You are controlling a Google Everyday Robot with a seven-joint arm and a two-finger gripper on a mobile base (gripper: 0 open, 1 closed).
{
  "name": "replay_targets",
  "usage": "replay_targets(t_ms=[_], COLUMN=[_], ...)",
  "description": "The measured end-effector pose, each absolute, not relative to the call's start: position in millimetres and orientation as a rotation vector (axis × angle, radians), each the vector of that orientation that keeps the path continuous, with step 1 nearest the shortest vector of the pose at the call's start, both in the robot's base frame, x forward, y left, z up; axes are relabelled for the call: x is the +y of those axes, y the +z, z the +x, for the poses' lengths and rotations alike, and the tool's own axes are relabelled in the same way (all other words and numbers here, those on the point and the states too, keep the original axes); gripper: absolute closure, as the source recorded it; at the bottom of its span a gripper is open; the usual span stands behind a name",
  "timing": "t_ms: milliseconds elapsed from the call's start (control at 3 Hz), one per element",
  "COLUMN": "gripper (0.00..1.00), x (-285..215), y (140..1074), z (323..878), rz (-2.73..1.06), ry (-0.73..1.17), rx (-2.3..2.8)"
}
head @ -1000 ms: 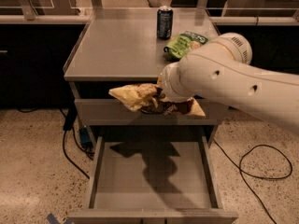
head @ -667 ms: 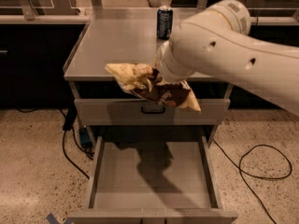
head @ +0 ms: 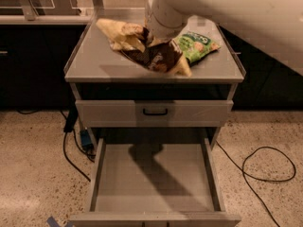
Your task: Pick brown chip bag from middle drawer and place on counter
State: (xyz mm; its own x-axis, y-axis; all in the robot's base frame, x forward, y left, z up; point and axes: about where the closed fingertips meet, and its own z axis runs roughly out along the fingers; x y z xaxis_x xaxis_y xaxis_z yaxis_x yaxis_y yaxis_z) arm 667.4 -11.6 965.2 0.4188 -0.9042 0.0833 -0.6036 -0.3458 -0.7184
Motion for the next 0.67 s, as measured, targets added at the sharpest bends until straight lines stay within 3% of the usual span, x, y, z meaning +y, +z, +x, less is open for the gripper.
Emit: replay_targets(t_ms=[667], gripper=[1.00], x=[27], y=[981], z=[735], rz=[-2.072], ry=[-0.577], rx=[1.162])
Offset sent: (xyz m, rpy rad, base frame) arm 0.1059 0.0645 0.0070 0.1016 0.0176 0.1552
